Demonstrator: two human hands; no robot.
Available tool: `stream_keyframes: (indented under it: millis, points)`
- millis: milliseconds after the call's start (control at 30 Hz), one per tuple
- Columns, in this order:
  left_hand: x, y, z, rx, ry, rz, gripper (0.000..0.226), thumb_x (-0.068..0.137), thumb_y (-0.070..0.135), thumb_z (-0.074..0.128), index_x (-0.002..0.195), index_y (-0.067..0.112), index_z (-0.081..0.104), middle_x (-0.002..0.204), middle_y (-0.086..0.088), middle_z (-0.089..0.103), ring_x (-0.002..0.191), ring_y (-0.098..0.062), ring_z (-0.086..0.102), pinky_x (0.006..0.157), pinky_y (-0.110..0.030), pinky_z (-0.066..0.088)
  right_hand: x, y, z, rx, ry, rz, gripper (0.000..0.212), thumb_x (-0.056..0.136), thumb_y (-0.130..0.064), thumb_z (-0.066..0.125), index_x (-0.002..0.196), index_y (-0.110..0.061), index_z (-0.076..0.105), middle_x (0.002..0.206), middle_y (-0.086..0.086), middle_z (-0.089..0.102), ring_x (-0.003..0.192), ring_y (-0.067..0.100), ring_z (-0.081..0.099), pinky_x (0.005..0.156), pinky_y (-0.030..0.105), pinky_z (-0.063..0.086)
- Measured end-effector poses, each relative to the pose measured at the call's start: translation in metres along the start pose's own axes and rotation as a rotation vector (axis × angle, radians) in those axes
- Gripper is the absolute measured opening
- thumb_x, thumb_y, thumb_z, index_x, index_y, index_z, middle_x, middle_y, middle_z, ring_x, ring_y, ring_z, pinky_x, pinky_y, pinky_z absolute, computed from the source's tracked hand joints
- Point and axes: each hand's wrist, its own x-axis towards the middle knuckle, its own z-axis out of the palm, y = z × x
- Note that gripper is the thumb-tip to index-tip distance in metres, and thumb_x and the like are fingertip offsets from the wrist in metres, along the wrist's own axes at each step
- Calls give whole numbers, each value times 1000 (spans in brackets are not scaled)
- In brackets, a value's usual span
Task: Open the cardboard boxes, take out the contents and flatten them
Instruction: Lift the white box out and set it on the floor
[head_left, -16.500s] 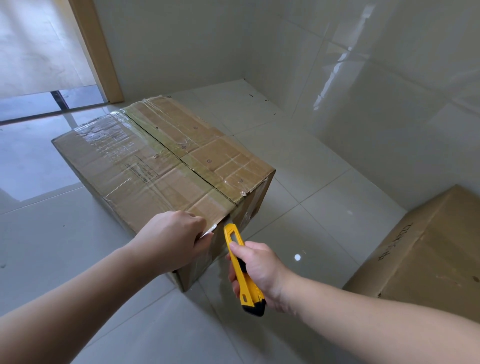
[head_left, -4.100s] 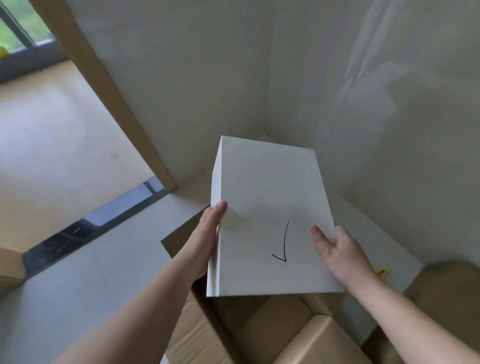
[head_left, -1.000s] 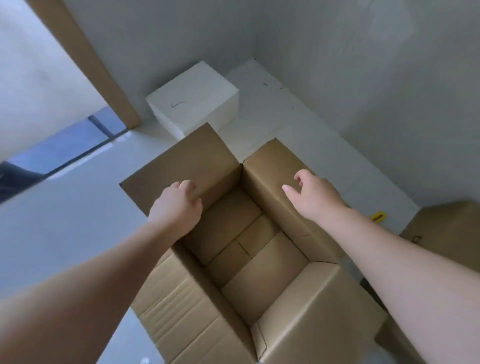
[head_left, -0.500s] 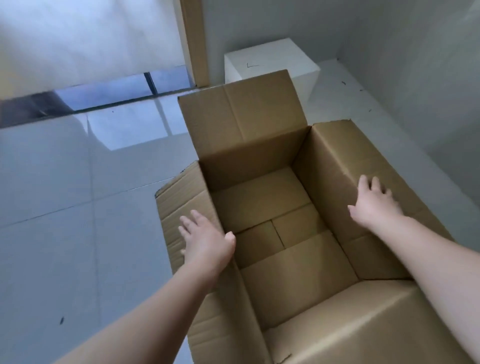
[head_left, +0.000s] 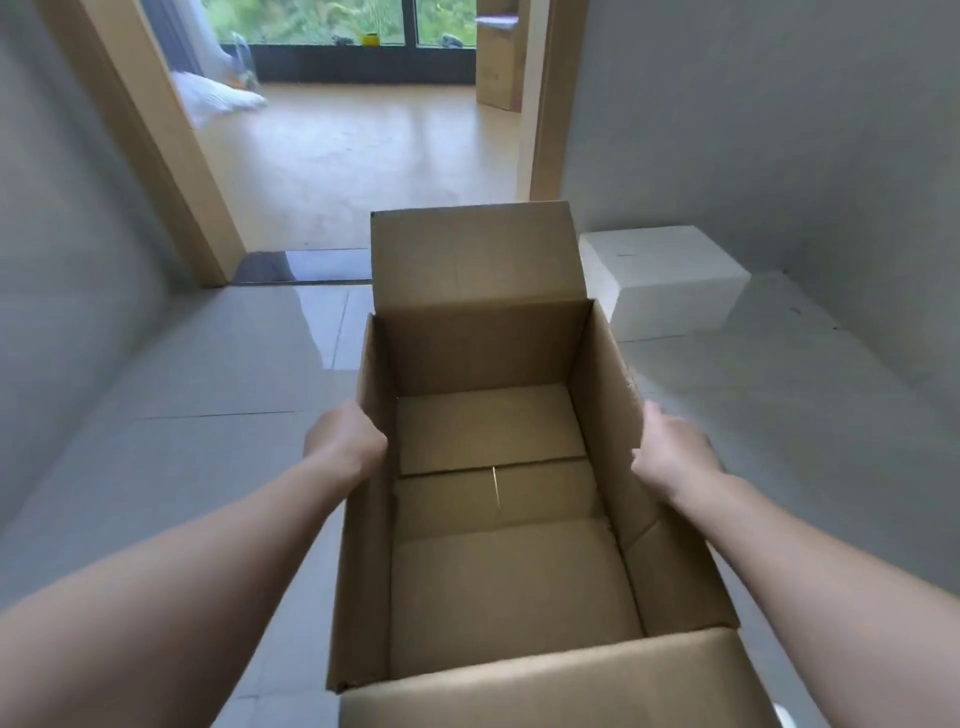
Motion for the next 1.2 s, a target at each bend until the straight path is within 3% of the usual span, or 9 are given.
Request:
stream_keyframes:
  millis: [167,233,333,433,667,867,967,1100,1200]
  points:
    - [52,-110,-82,23,165,-167,25,84,5,51,108,4,60,110,-18,62,103,-38,58,81,-34,46,-13,-150,8,138,-21,-151,26,88,-3,48,112,-5,37,90,14,56,92,34,58,68,37,47]
    - [69,-156,-110,25,209,-224,26,83,6,52,107,6,61,111,-17,63,105,-38,58,83,-34,47,-20,-206,16,142,-35,-211,42,87,-1,47,126,-2,33,97,17,59,93,35,59,68,37,46]
    - [84,-224,-138,55,266,-310,29,84,6,53,111,5,62,116,-17,63,110,-37,58,89,-35,48,-35,-281,32,122,-62,-308,73,86,1,43,149,-3,8,104,20,60,96,35,59,67,35,44]
    - [91,-283,-150,61,296,-387,32,82,5,54,111,6,65,117,-15,64,111,-36,59,90,-36,48,-55,-338,50,133,-83,-369,85,83,3,41,152,-11,-7,99,17,60,92,32,59,66,35,46]
    - [97,-377,-160,1,368,-523,29,80,-1,54,101,11,70,106,-13,68,103,-35,62,84,-36,50,-103,-422,76,126,-133,-467,88,83,3,38,151,-16,-15,89,10,56,81,27,53,69,35,49]
    - [104,-391,-156,17,489,-509,30,87,-5,40,101,4,64,107,-18,64,101,-37,60,84,-41,48,-109,-448,86,81,-160,-447,90,84,4,42,150,-9,-19,107,16,61,92,30,57,78,38,54]
    - [103,-380,-156,50,518,-446,27,87,-5,39,105,5,55,114,-16,58,106,-36,55,83,-43,46,-105,-451,85,31,-144,-449,90,87,-6,47,151,-11,-15,109,13,62,97,30,58,78,38,53]
    - [100,-349,-150,112,478,-299,40,83,0,49,121,12,52,125,-10,51,115,-30,47,86,-42,45,-98,-440,64,-31,-125,-492,77,95,-34,46,152,-12,0,118,11,61,108,32,57,76,35,43]
    - [99,-307,-141,84,408,-218,41,83,5,50,122,15,55,124,-8,55,113,-30,52,85,-40,48,-90,-415,38,-61,-61,-513,64,96,-46,43,145,-9,23,119,11,61,111,32,58,75,36,40]
